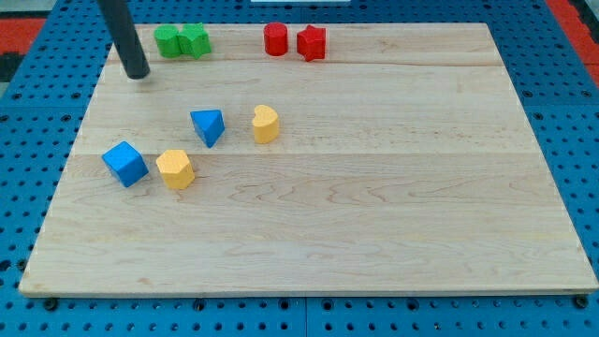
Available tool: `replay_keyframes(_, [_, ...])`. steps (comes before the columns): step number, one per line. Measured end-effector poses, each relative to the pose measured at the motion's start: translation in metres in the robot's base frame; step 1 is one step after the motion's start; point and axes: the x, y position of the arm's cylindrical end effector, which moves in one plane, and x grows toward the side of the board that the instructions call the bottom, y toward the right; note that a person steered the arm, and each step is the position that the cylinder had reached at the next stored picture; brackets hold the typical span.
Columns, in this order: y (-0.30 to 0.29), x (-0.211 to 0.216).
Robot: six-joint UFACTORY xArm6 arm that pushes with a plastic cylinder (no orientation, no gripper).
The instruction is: Move the triangle towards the bottom right
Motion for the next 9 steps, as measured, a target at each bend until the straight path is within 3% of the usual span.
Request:
replay_keyframes(2, [0.063,0.081])
replay_keyframes(4, [0.200,0.122])
replay_keyframes(9, [0.261,0.159])
